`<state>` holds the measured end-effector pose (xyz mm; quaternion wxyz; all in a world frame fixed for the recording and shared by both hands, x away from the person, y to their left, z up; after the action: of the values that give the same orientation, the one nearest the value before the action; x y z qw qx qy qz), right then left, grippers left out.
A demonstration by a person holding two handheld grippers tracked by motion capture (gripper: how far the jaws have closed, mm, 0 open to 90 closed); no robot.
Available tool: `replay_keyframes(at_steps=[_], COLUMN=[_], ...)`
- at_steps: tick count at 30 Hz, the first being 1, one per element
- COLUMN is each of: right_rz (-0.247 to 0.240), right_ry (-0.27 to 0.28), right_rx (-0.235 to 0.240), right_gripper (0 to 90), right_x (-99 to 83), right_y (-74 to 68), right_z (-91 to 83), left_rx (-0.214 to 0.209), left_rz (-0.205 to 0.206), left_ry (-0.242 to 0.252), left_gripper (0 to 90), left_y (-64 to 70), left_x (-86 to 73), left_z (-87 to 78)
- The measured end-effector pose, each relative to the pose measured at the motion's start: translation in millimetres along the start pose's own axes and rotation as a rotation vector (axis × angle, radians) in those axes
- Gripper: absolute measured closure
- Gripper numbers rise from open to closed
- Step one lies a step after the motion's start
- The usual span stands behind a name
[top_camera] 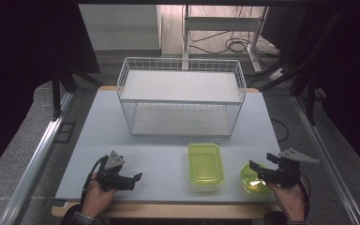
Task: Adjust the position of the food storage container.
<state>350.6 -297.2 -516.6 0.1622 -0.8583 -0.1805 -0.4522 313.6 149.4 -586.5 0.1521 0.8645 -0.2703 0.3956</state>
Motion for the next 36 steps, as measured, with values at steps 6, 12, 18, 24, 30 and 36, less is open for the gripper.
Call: replay_keyframes(at_steps=[6, 12, 18, 24, 30, 36], right_rz=[-0.045, -0.073, -0.108, -0.117, -0.135, -0.145], right_ry=[-0.003, -0.045, -0.096, -0.140, -0.212, -0.220], right_rx=[0.034, 0.101, 0.156, 0.200, 0.200, 0.147], right_gripper=[51.4, 79.6, 89.0, 89.0, 89.1, 89.0], right_x=[6.3, 4.4, -7.3, -24.4, -42.5, -43.2], right_y=[-15.3, -36.4, -58.2, -76.1, -76.7, -64.7], right_z=[-9.0, -15.1, -24.2, -32.4, -26.0, -23.1], left_rx=[0.002, 0.003, 0.014, 0.020, 0.024, 0.021], left_rz=[0.001, 0.004, 0.011, 0.014, 0.020, 0.028], left_ry=[-0.003, -0.006, -0.004, -0.009, -0.016, -0.027], left_gripper=[2.2, 2.4, 2.9, 3.0, 3.0, 3.1], left_y=[0.3, 0.5, 0.5, 0.2, 0.9, 2.6], left_x=[-0.1, -0.3, 0.5, 0.0, -0.5, -1.2], left_z=[0.6, 1.1, 1.3, 2.0, 3.1, 4.9])
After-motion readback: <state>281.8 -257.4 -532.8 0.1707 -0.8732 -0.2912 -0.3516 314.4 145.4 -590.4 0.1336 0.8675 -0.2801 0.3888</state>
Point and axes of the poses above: each handheld gripper's, and its own axes: z roughly forward along the jaws, x roughly out of its top, y roughly to its right, the point moved 9 cm from there along z, roughly forward along the jaws, and after that the axes turned 1 degree about -x, right-handed, at the moved point
